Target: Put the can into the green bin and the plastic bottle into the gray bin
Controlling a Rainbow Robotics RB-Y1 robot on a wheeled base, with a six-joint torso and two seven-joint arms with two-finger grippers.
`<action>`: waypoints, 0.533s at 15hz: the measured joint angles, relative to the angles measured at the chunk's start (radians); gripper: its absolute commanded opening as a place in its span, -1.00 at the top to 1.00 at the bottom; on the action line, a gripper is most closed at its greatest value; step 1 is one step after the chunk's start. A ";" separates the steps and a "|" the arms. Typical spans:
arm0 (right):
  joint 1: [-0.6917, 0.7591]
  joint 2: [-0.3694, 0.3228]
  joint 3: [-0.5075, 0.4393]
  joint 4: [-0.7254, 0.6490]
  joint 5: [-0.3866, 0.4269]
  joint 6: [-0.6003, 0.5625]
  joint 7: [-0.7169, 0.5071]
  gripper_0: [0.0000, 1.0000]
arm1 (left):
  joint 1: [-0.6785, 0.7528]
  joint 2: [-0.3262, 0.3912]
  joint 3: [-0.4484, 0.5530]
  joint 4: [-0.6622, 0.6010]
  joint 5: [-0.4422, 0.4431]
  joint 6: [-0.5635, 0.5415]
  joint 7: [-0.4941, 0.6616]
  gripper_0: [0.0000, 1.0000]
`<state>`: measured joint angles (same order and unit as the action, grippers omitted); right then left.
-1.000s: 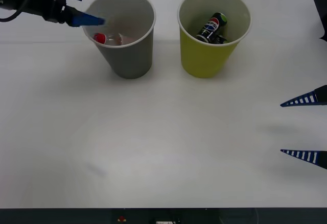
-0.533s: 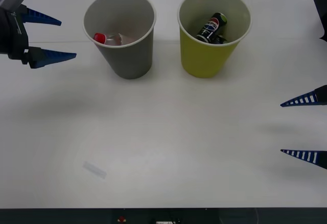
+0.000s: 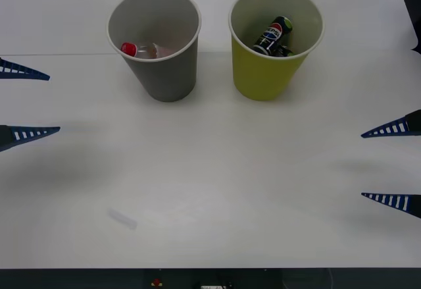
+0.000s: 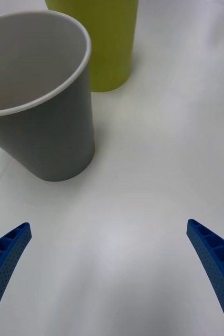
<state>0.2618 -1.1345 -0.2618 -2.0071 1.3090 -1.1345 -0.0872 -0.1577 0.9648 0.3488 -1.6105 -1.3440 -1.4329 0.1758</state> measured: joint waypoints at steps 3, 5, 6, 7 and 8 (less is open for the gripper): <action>0.000 0.000 0.000 0.000 0.000 0.000 0.000 -1.00 | 0.098 0.024 0.011 0.000 0.069 0.000 -0.109 -1.00; 0.000 0.000 0.000 0.000 0.000 0.000 0.000 -1.00 | 0.150 0.036 0.016 -0.004 0.101 0.000 -0.167 -1.00; 0.000 0.000 0.000 0.000 0.000 0.000 0.000 -1.00 | 0.174 0.040 0.018 -0.015 0.109 0.000 -0.182 -1.00; 0.000 0.000 0.000 0.000 0.000 0.000 0.000 -1.00 | 0.195 0.044 0.022 -0.030 0.110 0.000 -0.188 -1.00; 0.000 0.000 0.000 0.000 0.000 0.000 0.000 -1.00 | 0.216 0.050 0.026 -0.046 0.115 0.000 -0.194 -1.00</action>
<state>0.2618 -1.1345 -0.2618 -2.0071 1.3090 -1.1345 -0.0872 0.0582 1.0144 0.3744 -1.6566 -1.2292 -1.4328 -0.0180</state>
